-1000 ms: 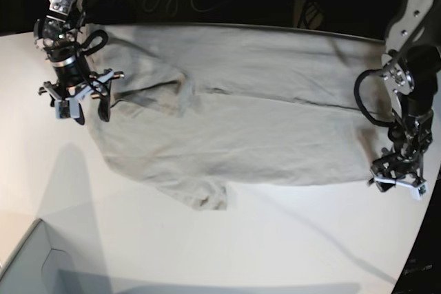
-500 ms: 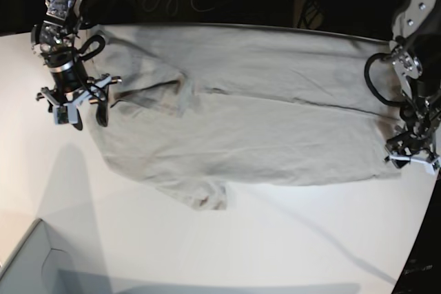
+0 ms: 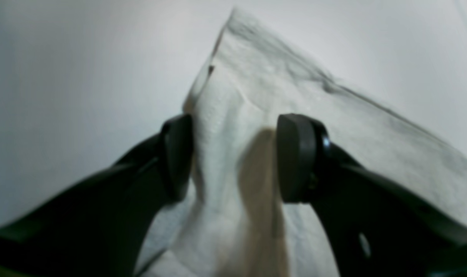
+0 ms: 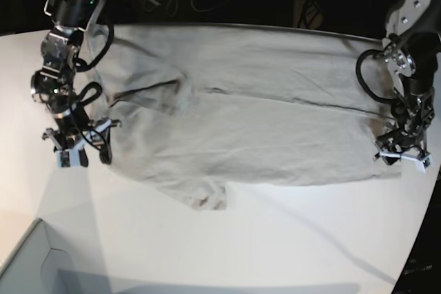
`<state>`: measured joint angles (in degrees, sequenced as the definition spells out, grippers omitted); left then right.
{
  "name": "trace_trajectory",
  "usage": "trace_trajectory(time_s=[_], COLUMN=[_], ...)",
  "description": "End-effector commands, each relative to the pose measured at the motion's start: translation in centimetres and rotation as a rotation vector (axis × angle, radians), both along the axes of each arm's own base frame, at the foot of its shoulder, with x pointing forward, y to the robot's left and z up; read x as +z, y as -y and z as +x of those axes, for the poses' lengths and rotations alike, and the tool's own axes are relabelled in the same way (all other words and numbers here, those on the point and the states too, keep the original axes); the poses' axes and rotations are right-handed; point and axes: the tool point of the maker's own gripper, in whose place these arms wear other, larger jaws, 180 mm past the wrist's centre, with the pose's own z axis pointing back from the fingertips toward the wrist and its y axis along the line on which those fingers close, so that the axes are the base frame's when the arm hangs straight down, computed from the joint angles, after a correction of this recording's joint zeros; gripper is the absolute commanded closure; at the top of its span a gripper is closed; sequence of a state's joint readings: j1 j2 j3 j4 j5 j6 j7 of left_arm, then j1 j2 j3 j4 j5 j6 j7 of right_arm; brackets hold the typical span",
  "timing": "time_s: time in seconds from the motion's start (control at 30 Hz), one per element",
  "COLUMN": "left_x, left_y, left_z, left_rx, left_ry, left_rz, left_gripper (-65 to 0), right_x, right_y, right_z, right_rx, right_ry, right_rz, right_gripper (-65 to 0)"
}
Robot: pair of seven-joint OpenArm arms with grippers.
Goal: Layout the t-shirt on the table in an organized manner, then fold the t-shirt properly
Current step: 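Grasp the shirt hem corners with both grippers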
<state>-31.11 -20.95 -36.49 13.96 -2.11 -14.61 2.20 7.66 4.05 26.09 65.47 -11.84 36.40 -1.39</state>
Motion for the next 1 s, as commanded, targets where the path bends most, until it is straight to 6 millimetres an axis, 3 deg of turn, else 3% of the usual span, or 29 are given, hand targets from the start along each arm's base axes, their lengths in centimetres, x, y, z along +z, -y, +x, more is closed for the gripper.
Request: trace_trajectory(time_s=[0.0, 0.17, 0.37, 0.83, 0.97], left_x=[2.1, 2.2, 2.2, 1.9, 1.9], left_y=[-1.3, -1.4, -1.5, -2.3, -2.5], left_z=[1.3, 1.3, 1.3, 0.4, 0.3], left_rx=[0.011, 0.015, 0.014, 0.029, 0.031], left_ry=[0.054, 0.055, 0.053, 0.045, 0.044], left_rz=[0.028, 0.028, 0.029, 0.035, 0.038], left_gripper=[-33.4, -33.6, -33.7, -33.7, -33.7], right_x=[1.6, -0.2, -1.8, -3.0, -3.0], right_y=[0.3, -0.9, 0.1, -0.4, -0.4], right_z=[1.3, 3.8, 5.6, 6.1, 6.1], right_rx=[0.026, 0.105, 0.103, 0.098, 0.098], right_ry=[0.050, -0.020, -0.099, -0.147, -0.149], right_rz=[-0.009, 0.004, 0.038, 0.083, 0.082], right_gripper=[-34.9, -37.4, -39.0, -38.6, -32.2])
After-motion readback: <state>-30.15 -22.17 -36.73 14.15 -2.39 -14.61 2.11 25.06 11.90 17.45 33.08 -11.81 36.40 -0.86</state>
